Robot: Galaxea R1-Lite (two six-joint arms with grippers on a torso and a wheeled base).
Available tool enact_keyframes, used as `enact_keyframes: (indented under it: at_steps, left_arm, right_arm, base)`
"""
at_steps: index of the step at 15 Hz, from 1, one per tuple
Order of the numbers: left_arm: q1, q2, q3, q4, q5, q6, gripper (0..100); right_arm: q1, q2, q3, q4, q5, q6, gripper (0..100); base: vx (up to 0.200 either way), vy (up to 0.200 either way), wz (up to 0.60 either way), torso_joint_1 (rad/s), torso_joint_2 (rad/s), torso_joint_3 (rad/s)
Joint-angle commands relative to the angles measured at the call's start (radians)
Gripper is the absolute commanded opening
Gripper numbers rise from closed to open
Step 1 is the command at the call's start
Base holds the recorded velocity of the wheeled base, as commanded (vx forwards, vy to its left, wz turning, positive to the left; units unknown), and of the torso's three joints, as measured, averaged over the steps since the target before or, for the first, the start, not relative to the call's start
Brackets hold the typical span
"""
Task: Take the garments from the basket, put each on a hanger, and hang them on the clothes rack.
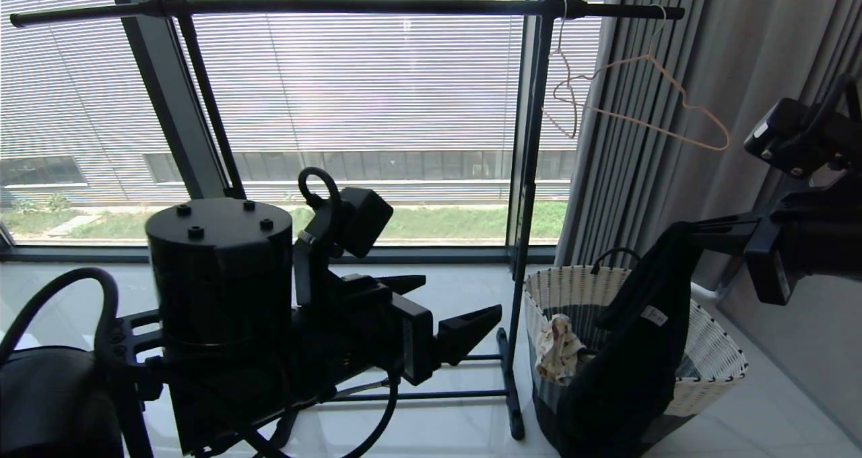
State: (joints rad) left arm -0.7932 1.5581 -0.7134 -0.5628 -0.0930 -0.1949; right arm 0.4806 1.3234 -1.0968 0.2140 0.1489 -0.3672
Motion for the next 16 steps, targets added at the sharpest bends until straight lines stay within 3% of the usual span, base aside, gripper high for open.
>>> enact_keyframes:
  at_steps: [1,4,14,16]
  left_arm:
    - [-0.098,0.154,-0.034,-0.039,0.001,-0.005,100]
    - [-0.126,0.277,-0.084,-0.149,-0.008,-0.003,100]
    - [-0.130,0.366,-0.138,-0.157,-0.145,-0.001,100]
    - [-0.116,0.416,-0.205,-0.158,-0.143,-0.005,100]
  right_arm:
    - [0.078,0.007,0.002,-0.001,0.003,0.050,0]
    - [0.115,0.007,0.000,-0.001,0.004,0.051,0]
    - [0.187,0.003,-0.002,-0.001,0.003,0.059,0]
    - [0.207,0.003,0.000,-0.001,0.003,0.059,0]
  base:
    - [0.000,0.000,0.00,0.000,0.00,0.000]
    - [0.000,0.000,0.00,0.000,0.00,0.000]
    - [0.000,0.000,0.00,0.000,0.00,0.000]
    - [0.000,0.000,0.00,0.000,0.00,0.000]
